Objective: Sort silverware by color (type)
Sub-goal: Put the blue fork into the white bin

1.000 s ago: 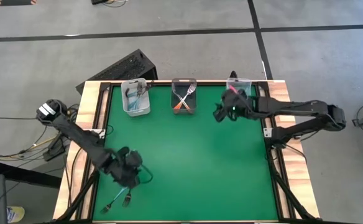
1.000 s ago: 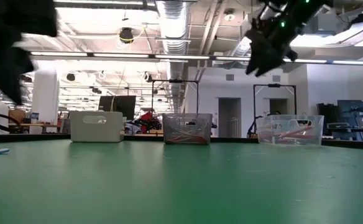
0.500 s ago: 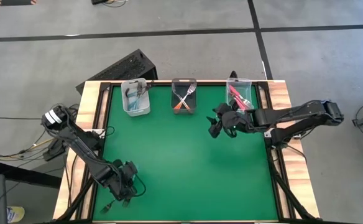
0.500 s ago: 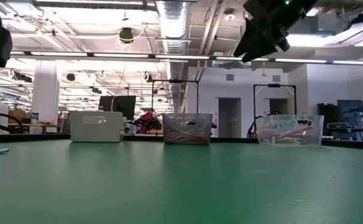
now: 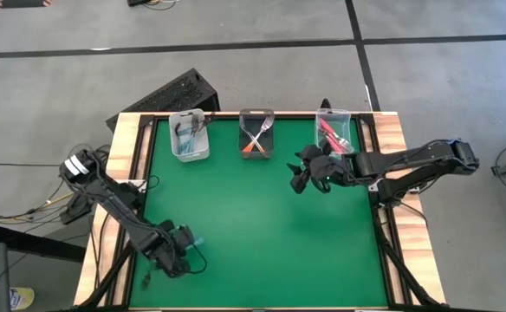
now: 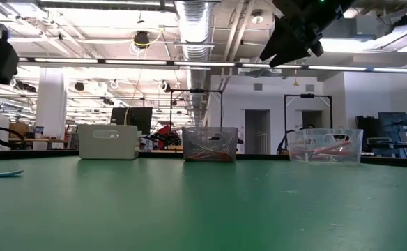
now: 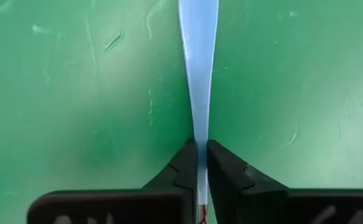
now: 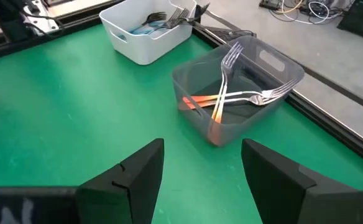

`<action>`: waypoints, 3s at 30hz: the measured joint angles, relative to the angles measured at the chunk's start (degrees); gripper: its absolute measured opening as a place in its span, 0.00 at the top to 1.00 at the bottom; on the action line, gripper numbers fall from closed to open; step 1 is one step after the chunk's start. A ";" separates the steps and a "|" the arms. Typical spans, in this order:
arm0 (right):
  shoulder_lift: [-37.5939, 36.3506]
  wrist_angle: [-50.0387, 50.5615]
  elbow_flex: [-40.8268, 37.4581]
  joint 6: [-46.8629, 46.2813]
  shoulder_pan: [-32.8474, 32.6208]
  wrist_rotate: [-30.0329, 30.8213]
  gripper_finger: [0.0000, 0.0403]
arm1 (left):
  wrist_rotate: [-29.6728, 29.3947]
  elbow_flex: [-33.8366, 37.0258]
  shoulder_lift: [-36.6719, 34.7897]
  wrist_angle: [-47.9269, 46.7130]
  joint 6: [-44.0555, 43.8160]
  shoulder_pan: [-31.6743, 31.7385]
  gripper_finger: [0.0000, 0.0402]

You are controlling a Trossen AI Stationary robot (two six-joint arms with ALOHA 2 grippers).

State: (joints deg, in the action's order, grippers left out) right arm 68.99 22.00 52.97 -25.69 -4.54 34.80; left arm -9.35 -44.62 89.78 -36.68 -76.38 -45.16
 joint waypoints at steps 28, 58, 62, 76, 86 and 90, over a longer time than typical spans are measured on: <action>7.70 -4.22 0.01 0.27 -2.40 1.25 0.41 | -27.74 0.22 -35.41 11.37 59.85 72.97 0.98; 6.60 -4.20 -0.02 0.16 -6.33 1.43 0.41 | -8.84 0.92 -36.98 -14.95 36.23 53.10 0.74; 6.60 -5.02 -0.02 0.13 -6.33 1.47 0.41 | -9.16 0.92 -35.44 -20.49 18.42 35.47 0.75; 7.19 -5.44 0.00 -1.36 -10.18 4.36 0.41 | 4.55 -0.73 -12.89 -16.14 -33.24 -6.55 0.80; 7.19 -5.47 0.00 -1.31 -10.18 4.36 0.41 | 11.31 -4.46 -3.57 -16.35 -46.34 -15.22 0.80; 7.19 -5.47 0.00 -1.01 -10.18 4.35 0.41 | 14.18 -4.24 -1.60 -16.30 -48.28 -16.63 0.80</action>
State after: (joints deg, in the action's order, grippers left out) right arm 76.18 16.53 52.97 -26.69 -14.72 39.15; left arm 4.83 -48.86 88.18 -52.98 -124.66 -61.79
